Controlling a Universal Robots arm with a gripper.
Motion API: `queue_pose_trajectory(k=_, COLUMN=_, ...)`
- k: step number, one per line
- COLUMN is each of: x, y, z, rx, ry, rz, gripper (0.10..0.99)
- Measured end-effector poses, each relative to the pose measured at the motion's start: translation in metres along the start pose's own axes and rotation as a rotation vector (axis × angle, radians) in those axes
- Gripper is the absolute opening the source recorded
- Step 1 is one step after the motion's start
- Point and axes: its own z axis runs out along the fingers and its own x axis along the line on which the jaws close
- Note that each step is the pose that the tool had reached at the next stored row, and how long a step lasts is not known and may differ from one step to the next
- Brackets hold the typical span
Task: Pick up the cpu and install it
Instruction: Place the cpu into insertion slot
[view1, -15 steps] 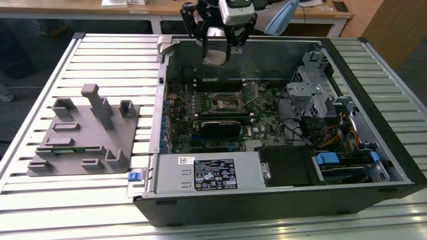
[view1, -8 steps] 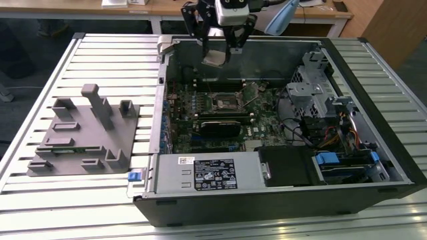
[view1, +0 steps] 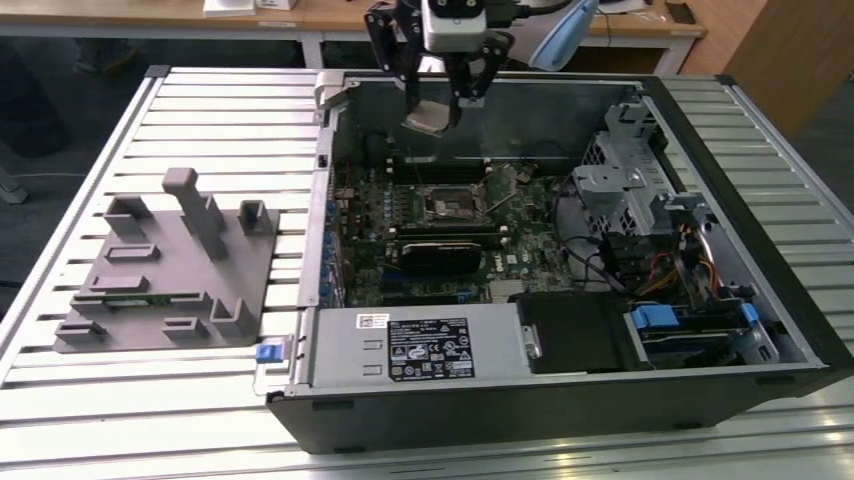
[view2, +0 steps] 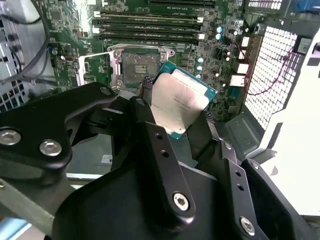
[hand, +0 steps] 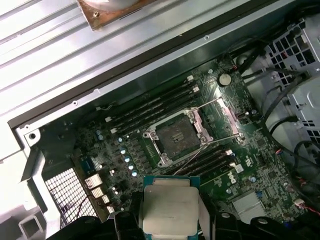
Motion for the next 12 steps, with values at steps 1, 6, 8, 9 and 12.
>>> queue_pose_trajectory(k=1, x=0.0, y=0.0, z=0.0001, rx=0.0, ry=-0.0003, rz=0.012, gripper=0.529)
queue_pose_trajectory(k=6, x=0.0, y=0.0, z=0.0005, rx=0.001, ry=-0.0018, rz=0.075, gripper=0.529)
queue_pose_trajectory(k=8, x=0.0, y=0.0, z=0.0006, rx=0.001, ry=-0.0023, rz=0.1, gripper=0.529)
queue_pose_trajectory(k=9, x=0.0, y=0.0, z=0.0007, rx=0.001, ry=-0.0026, rz=0.112, gripper=0.529)
queue_pose_trajectory(k=12, x=0.0, y=0.0, z=0.0009, rx=0.002, ry=-0.0035, rz=0.15, gripper=0.529)
